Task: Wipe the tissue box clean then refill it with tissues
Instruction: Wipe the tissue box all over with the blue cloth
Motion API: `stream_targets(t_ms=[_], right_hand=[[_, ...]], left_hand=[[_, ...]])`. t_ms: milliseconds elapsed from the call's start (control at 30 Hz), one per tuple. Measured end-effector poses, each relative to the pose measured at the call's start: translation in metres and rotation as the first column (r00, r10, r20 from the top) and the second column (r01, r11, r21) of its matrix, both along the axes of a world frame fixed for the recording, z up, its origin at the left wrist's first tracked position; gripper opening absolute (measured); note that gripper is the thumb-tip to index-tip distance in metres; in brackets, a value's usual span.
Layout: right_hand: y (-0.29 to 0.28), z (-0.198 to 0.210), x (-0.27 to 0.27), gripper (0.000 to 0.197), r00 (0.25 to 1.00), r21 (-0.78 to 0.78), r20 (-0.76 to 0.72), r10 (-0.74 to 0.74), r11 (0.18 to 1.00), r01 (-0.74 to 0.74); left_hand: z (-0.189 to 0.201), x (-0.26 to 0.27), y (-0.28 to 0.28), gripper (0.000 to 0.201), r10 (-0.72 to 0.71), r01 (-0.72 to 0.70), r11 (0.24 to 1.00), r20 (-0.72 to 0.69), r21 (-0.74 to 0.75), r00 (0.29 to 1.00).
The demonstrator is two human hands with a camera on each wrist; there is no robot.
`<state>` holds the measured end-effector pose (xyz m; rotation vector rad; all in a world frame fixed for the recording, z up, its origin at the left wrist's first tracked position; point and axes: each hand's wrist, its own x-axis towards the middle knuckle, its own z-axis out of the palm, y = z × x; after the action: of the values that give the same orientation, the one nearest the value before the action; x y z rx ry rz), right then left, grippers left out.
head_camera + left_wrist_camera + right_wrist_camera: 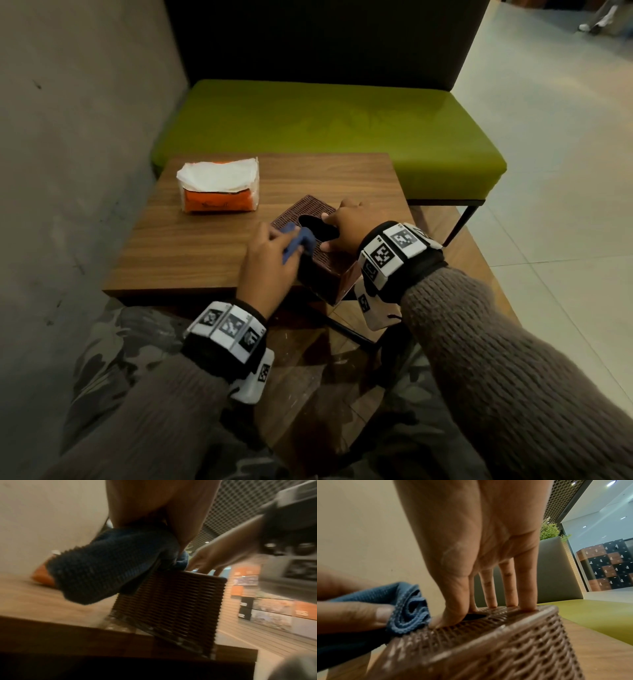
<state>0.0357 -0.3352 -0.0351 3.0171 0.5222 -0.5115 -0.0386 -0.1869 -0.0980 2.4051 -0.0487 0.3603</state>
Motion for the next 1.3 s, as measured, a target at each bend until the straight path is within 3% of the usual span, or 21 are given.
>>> stream_targets(t_ms=[67,133,333,467,567,633,800,867,900,933,1000,1033,1067,1167,1300], right_hand=[[0.001,-0.001,-0.003,0.043,0.999,-0.018,0.035,0.017,1.0,-0.016],[0.001,0.0,-0.005,0.042,0.999,-0.038,0.032,0.04,0.999,-0.038],[-0.009,0.009,-0.013,0.063,0.994,-0.056,-0.056,0.098,0.993,-0.101],[-0.013,0.008,-0.016,0.067,0.991,-0.085,0.0,0.136,0.987,-0.136],[-0.014,0.002,-0.016,0.082,0.992,-0.051,0.014,0.124,0.991,-0.124],[-0.015,-0.002,-0.012,0.089,0.989,0.01,-0.028,0.145,0.989,-0.145],[-0.018,-0.006,-0.005,0.073,0.971,0.024,-0.154,0.183,0.983,-0.182],[-0.017,-0.01,-0.008,0.068,0.979,-0.001,-0.134,0.153,0.988,-0.155],[-0.016,-0.013,-0.011,0.067,0.983,-0.002,-0.125,0.134,0.991,-0.135],[-0.014,-0.015,-0.013,0.066,0.986,0.004,-0.117,0.115,0.993,-0.116],[-0.01,-0.018,-0.018,0.066,0.993,0.01,-0.091,0.08,0.997,-0.08],[-0.007,-0.019,-0.02,0.066,0.995,0.011,-0.071,0.065,0.998,-0.064],[-0.005,-0.02,-0.021,0.067,0.997,0.013,-0.054,0.051,0.999,-0.05],[0.0,-0.021,-0.022,0.068,1.0,0.036,-0.02,0.023,0.999,-0.022],[0.006,-0.02,-0.026,0.071,0.999,0.041,0.054,-0.003,0.999,0.001]], left_hand=[[-0.003,-0.005,-0.013,0.026,-0.064,0.063,0.997,0.047,0.035,0.997],[-0.006,-0.002,-0.014,0.026,-0.042,0.04,0.999,0.05,0.032,0.998],[-0.004,0.02,0.013,0.031,-0.002,0.003,0.992,-0.013,0.127,1.0],[0.0,0.026,0.021,0.033,-0.027,0.039,0.993,-0.098,0.115,0.995],[0.001,0.023,0.023,0.034,-0.009,0.036,0.988,-0.173,0.152,0.985],[0.003,0.022,0.022,0.035,-0.025,0.044,0.994,-0.182,0.101,0.983],[0.012,0.02,0.019,0.038,-0.032,0.044,0.998,-0.255,0.042,0.966],[0.019,0.027,0.018,0.033,-0.081,0.054,0.994,-0.31,-0.094,0.947],[0.023,0.03,0.02,0.031,-0.132,0.045,0.967,-0.341,-0.252,0.931],[0.029,0.031,0.023,0.033,-0.202,0.013,0.889,-0.367,-0.457,0.908],[0.037,0.028,0.033,0.067,-0.313,-0.104,0.63,-0.375,-0.769,0.872],[0.04,0.026,0.04,0.084,-0.326,-0.146,0.526,-0.357,-0.838,0.876],[0.041,0.023,0.048,0.092,-0.321,-0.159,0.472,-0.337,-0.867,0.885],[0.039,0.02,0.067,0.091,-0.329,-0.091,0.441,-0.255,-0.893,0.909],[0.03,0.018,0.071,0.079,-0.262,-0.007,0.515,-0.165,-0.857,0.951]])
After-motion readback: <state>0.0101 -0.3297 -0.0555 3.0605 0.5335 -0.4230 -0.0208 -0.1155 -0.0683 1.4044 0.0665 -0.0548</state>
